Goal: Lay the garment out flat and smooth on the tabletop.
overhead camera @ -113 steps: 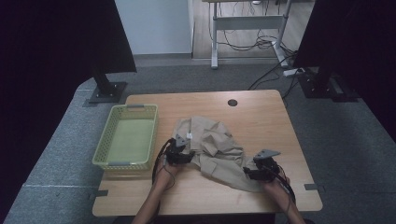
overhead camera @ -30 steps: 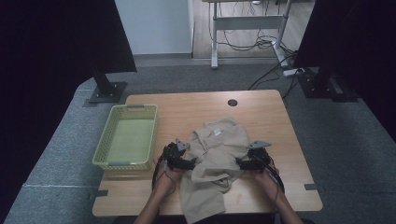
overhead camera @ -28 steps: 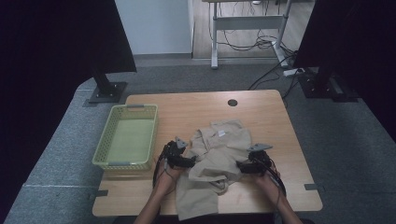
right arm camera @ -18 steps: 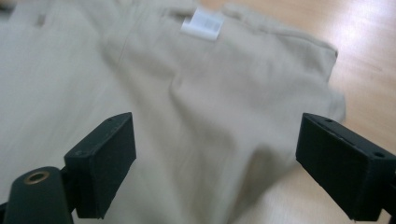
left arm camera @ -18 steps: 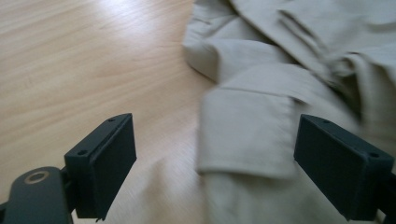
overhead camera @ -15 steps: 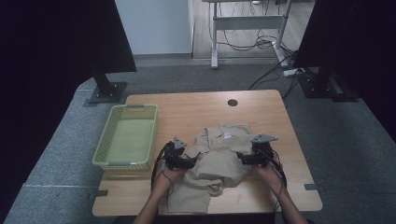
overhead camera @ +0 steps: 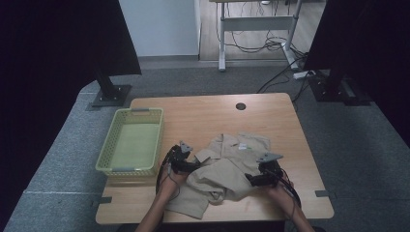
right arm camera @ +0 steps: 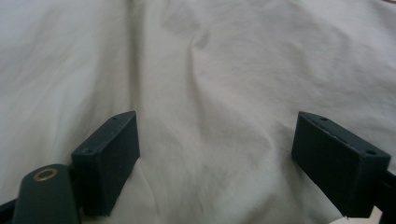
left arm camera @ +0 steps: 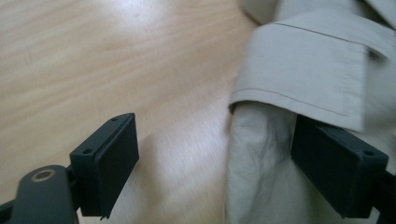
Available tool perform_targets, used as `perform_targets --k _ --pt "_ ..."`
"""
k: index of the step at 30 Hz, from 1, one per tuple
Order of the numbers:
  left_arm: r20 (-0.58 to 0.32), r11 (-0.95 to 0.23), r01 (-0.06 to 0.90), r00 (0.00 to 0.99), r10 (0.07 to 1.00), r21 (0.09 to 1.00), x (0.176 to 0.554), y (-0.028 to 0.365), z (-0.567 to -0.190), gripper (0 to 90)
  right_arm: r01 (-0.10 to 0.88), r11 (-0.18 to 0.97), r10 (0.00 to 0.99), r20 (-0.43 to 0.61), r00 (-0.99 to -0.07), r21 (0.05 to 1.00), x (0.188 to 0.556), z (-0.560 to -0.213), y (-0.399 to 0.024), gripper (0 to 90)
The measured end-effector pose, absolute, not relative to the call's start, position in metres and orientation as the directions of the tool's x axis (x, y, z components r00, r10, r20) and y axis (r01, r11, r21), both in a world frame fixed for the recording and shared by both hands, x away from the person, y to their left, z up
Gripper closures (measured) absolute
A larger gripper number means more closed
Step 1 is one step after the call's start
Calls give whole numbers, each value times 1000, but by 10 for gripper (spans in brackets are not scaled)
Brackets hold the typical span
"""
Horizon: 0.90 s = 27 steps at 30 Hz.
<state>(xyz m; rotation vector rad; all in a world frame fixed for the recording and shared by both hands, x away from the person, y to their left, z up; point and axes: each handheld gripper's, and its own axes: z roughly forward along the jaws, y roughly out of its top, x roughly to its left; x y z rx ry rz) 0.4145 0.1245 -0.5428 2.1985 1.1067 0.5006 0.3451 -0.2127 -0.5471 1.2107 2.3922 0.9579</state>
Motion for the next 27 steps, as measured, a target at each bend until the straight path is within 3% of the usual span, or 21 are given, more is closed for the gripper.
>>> perform_targets --k 3,5,11,16,17,23,27 --pt "76 -474 567 586 807 673 422 122 -541 196 610 445 784 45 -620 656 335 -544 -211 137" --pt "151 -541 503 624 767 674 424 118 -535 208 629 449 755 107 -647 635 336 -537 -214 135" --pt "76 -494 536 621 780 685 413 120 -531 203 567 384 808 31 -588 729 367 -526 -228 130" --pt "36 -467 571 607 794 676 401 133 -542 198 581 413 820 -9 -572 702 388 -550 -236 141" --pt "28 -460 573 605 795 678 399 135 -542 198 580 387 821 18 -571 717 386 -552 -237 177" --pt "57 -492 540 632 773 683 407 132 -543 191 618 391 827 33 -561 682 354 -548 -238 173" --pt "-7 -450 562 631 776 694 425 133 -546 191 627 419 813 35 -581 656 322 -544 -234 166"
